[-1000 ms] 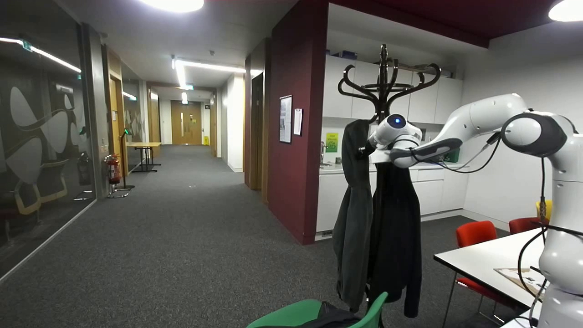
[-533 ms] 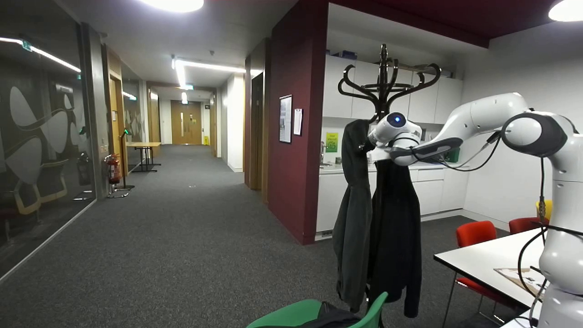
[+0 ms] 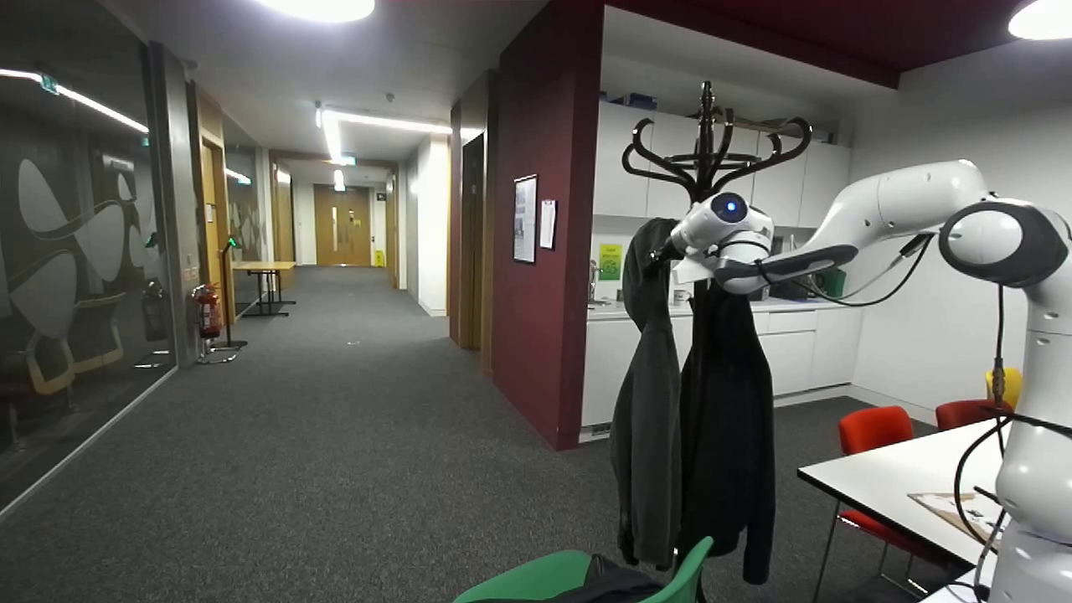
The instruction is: Remove the grey hoodie from the coat hanger and put it on the green chair
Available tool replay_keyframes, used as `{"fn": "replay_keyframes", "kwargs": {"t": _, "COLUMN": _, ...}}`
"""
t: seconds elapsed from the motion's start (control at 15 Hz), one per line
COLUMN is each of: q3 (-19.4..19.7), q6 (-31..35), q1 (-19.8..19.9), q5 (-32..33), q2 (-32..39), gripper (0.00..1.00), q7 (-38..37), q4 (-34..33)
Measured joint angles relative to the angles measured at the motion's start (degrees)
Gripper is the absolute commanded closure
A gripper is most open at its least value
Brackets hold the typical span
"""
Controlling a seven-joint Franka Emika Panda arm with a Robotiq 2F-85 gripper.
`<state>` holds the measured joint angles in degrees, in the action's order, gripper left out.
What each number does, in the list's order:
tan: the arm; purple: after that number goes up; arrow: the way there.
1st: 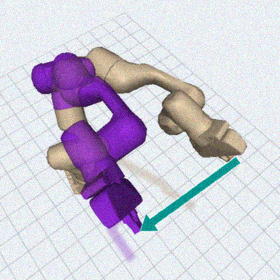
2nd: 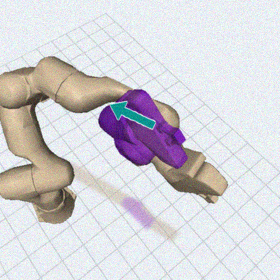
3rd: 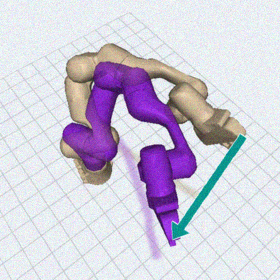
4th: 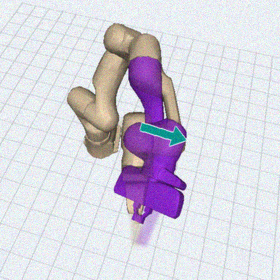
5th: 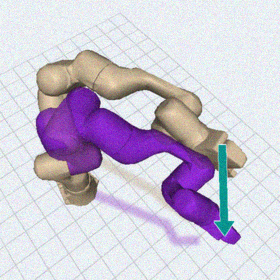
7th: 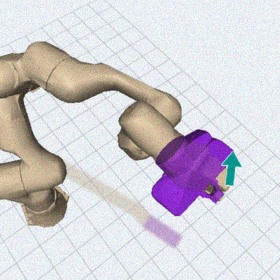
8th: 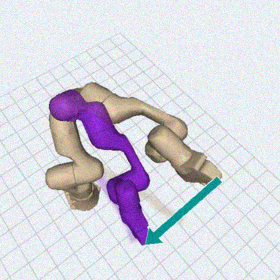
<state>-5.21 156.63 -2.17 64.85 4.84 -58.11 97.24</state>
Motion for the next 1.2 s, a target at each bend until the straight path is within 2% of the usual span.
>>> {"fn": "replay_keyframes", "kwargs": {"t": 0.67, "q3": -2.3, "q6": 0.0, "q1": -3.7, "q5": 5.4, "q2": -2.0, "gripper": 0.99, "q7": 0.1, "q4": 0.1}}
{"fn": "replay_keyframes", "kwargs": {"t": 1.2, "q3": -4.3, "q6": 0.0, "q1": -6.1, "q5": 6.6, "q2": -1.6, "gripper": 0.99, "q7": 0.5, "q4": 1.7}}
